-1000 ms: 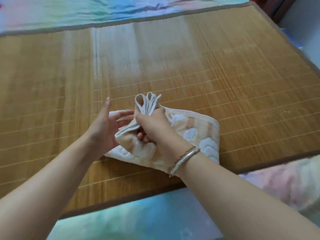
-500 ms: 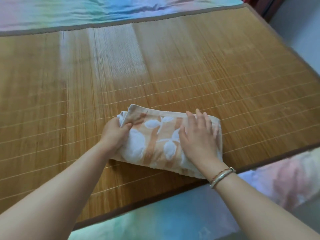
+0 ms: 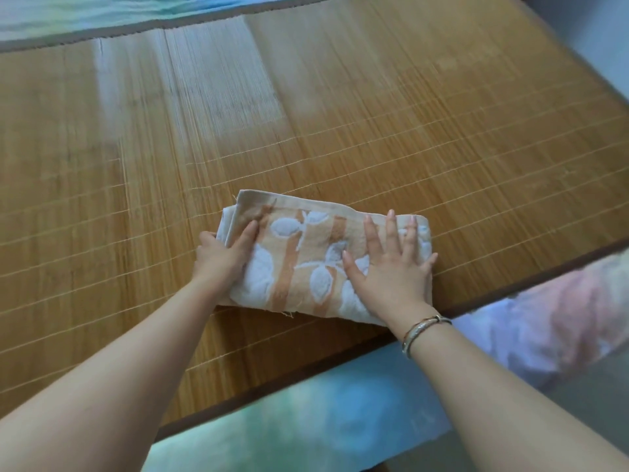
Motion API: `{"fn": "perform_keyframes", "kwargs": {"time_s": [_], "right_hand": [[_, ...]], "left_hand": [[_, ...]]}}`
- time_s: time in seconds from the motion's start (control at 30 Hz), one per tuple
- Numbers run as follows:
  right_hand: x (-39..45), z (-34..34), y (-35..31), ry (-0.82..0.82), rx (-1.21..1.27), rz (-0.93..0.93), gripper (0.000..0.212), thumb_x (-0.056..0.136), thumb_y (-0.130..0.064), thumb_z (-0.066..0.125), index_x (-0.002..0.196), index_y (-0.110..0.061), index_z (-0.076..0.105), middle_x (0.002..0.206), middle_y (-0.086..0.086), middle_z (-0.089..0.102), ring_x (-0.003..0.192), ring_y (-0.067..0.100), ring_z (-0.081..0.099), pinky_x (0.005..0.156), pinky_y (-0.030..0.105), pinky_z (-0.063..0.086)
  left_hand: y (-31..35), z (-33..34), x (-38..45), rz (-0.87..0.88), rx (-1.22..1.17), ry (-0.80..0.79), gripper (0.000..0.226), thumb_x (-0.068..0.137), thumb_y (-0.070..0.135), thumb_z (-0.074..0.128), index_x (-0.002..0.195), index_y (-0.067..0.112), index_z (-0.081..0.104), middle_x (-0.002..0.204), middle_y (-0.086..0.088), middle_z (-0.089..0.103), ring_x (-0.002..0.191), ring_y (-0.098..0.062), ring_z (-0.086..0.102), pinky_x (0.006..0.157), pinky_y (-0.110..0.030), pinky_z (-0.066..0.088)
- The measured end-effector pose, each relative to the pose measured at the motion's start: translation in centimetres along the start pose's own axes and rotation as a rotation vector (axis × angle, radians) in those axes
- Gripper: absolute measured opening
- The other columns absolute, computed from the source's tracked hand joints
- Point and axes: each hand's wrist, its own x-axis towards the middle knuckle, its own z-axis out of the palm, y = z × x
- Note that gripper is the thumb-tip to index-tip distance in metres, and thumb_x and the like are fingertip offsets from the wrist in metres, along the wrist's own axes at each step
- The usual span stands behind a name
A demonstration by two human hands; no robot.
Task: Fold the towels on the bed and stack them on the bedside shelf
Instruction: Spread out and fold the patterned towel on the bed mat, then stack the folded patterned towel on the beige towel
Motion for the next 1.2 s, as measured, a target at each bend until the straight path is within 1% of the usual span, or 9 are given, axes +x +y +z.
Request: {"fn": "perform_keyframes", "kwargs": {"time_s": [0.07, 0.3, 0.5, 0.63, 0.73, 0.83, 0.93, 1.03, 1.2], "right_hand": [[0.0, -0.1, 0.1, -0.021, -0.016, -0.014, 0.072, 0.089, -0.068, 0.009, 0.149, -0.035, -0.012, 0.158, 0.001, -0.021, 0.143, 0.031, -0.024, 0.107, 0.071, 0.007], [-0.2, -6.4, -1.3, -0.259, -0.038, -0.076, 0.069, 0.092, -0.042, 0.029, 0.152, -0.028, -0.001, 0.160, 0.010, -0.009, 0.145, 0.033, -0.013, 0.111, 0.065, -0.004], [-4.8, -17.0, -7.6, -0.265, 0.273, -0.319, 0.068, 0.094, -0.018, 0.034, 0.152, -0.034, 0.002, 0.160, 0.009, -0.001, 0.147, 0.030, -0.003, 0.115, 0.056, 0.005], [-10.3, -23.5, -14.2, -0.254, 0.502, -0.598, 0.054, 0.090, -0.038, 0.028, 0.144, -0.038, 0.024, 0.153, 0.007, 0.031, 0.140, 0.031, 0.028, 0.112, 0.054, 0.026], [-15.8, -29.2, -20.2, -0.221, 0.751, -0.857, 0.040, 0.097, -0.029, 0.035, 0.136, -0.031, 0.042, 0.131, -0.005, 0.051, 0.128, 0.015, 0.043, 0.105, 0.029, 0.031], [-22.2, -34.8, -26.0, -0.257, 0.886, -1.051, 0.040, 0.097, -0.026, 0.040, 0.136, -0.031, 0.046, 0.120, -0.011, 0.050, 0.119, 0.007, 0.042, 0.095, 0.019, 0.027], [-28.3, -38.2, -32.3, -0.335, 0.905, -1.180, 0.042, 0.094, -0.032, 0.044, 0.136, -0.028, 0.047, 0.131, -0.003, 0.053, 0.127, 0.016, 0.045, 0.096, 0.021, 0.028], [-35.0, -39.1, -38.4, -0.389, 0.844, -1.268, 0.040, 0.095, -0.034, 0.043, 0.133, -0.024, 0.049, 0.134, 0.003, 0.054, 0.125, 0.023, 0.048, 0.092, 0.027, 0.031], [-47.1, -36.9, -46.1, -0.624, 0.818, -1.222, 0.050, 0.098, -0.036, 0.037, 0.133, -0.001, 0.045, 0.135, 0.019, 0.049, 0.124, 0.031, 0.045, 0.088, 0.030, 0.031]], "left_hand": [[0.6, -0.7, -0.9, -0.094, -0.147, -0.134, 0.107, 0.052, 0.081, 0.067, 0.128, 0.010, 0.043, 0.112, -0.006, 0.063, 0.096, -0.026, 0.065, 0.083, -0.040, 0.054], [2.8, -2.7, -8.8, -0.104, -0.435, -0.356, 0.053, 0.067, 0.050, 0.079, 0.102, 0.012, 0.067, 0.083, -0.007, 0.076, 0.075, -0.024, 0.074, 0.069, -0.034, 0.058], [6.3, -10.3, -19.0, 0.011, -0.842, -0.310, 0.045, 0.081, 0.033, 0.069, 0.117, 0.006, 0.064, 0.108, -0.019, 0.070, 0.100, -0.036, 0.068, 0.093, -0.049, 0.052], [6.9, -20.3, -27.5, 0.127, -1.022, -0.082, 0.039, 0.089, 0.030, 0.058, 0.115, 0.002, 0.065, 0.114, -0.021, 0.067, 0.105, -0.038, 0.064, 0.094, -0.045, 0.050], [6.4, -27.9, -33.9, 0.295, -1.149, 0.144, 0.042, 0.089, 0.024, 0.055, 0.123, 0.000, 0.060, 0.123, -0.020, 0.062, 0.096, -0.032, 0.067, 0.088, -0.041, 0.054], [5.0, -34.2, -41.3, 0.424, -1.228, 0.394, 0.027, 0.091, 0.021, 0.056, 0.104, 0.002, 0.069, 0.099, -0.015, 0.071, 0.078, -0.026, 0.070, 0.069, -0.036, 0.059], [2.3, -39.0, -47.8, 0.486, -1.282, 0.517, 0.031, 0.090, 0.031, 0.057, 0.100, 0.008, 0.075, 0.105, -0.015, 0.072, 0.093, -0.029, 0.070, 0.084, -0.041, 0.057], [-1.8, -43.5, -53.7, 0.516, -1.324, 0.689, 0.035, 0.092, 0.032, 0.051, 0.087, 0.010, 0.078, 0.094, -0.012, 0.074, 0.082, -0.025, 0.072, 0.073, -0.035, 0.059], [-11.6, -48.7, -63.5, 0.522, -1.370, 0.934, 0.041, 0.092, 0.038, 0.052, 0.109, 0.005, 0.068, 0.098, -0.014, 0.072, 0.085, -0.029, 0.071, 0.073, -0.038, 0.059]]}}
